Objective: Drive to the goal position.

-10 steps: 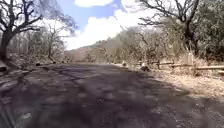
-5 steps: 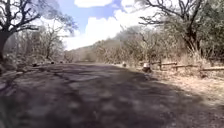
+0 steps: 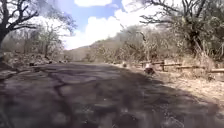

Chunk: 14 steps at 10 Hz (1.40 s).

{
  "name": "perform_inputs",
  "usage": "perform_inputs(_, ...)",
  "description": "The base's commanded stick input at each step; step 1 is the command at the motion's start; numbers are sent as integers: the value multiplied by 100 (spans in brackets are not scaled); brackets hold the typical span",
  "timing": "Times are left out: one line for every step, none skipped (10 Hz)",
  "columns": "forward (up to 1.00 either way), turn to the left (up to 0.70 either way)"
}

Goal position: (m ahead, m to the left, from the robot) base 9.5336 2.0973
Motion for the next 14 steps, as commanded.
perform_inputs(70, 0)
perform_inputs(70, 0)
perform_inputs(70, 0)
perform_inputs(70, 0)
perform_inputs(70, 0)
perform_inputs(70, 0)
perform_inputs(70, 0)
perform_inputs(70, 0)
perform_inputs(70, 0)
perform_inputs(70, 10)
perform_inputs(70, 25)
perform_inputs(70, 33)
perform_inputs(70, 25)
perform_inputs(70, 18)
